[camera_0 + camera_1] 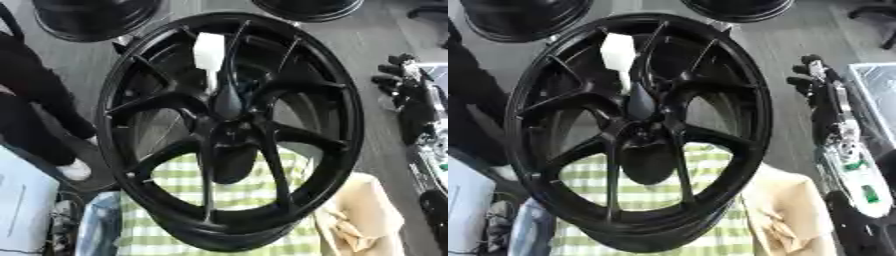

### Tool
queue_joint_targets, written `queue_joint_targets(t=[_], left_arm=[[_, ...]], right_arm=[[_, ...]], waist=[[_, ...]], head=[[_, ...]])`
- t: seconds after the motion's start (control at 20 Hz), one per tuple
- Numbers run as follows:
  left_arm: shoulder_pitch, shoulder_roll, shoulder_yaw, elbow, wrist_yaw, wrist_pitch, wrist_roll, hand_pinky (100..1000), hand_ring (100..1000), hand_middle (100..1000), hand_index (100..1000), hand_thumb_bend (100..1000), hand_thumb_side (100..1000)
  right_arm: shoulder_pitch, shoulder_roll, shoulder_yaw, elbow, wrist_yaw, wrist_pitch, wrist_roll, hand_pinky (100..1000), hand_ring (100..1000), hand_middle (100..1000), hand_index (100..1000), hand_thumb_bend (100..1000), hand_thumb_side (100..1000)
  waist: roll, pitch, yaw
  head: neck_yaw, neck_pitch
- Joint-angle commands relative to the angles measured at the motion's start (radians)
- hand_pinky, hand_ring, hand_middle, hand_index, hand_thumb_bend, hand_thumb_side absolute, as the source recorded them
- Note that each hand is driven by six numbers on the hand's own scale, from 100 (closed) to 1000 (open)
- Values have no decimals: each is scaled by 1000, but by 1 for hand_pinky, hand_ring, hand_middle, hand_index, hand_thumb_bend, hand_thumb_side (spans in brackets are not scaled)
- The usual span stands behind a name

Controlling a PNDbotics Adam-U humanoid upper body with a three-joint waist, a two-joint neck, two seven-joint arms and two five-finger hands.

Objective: Pull the pin out of the wheel hub.

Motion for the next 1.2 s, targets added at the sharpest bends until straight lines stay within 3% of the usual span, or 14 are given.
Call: queue_joint_targets(t=[0.05,0.25,0.5,0.9,1.2], left_arm=[[-100,80,-90,17,-35,28,-192,840,811,810,864,368,658],[-253,20,-172,117,-132,4,-481,855,823,817,880,383,656],[-382,-76,-215,282,-259,-74,-698,866,832,825,886,429,647],[-497,-197,-246,447,-396,-171,-870,883,847,841,888,512,554],[-572,-320,-296,556,-427,-220,-892,891,857,842,890,541,541]], right_arm=[[-6,-33,3,-8,2,3,2,909,733,721,814,100,764],[-2,-37,8,-7,3,7,3,908,732,719,813,100,766],[3,-40,9,-9,3,7,2,908,731,718,813,100,768],[4,-43,10,-10,5,8,2,907,731,716,812,100,771],[2,-44,15,-8,5,11,3,907,729,713,811,100,774]], waist=[[1,-27,-4],[-1,-30,-12],[-4,-30,-22],[0,-25,-40],[3,-23,-52]], head=[[5,8],[-2,6],[-46,-13],[-55,-23],[-46,-24]])
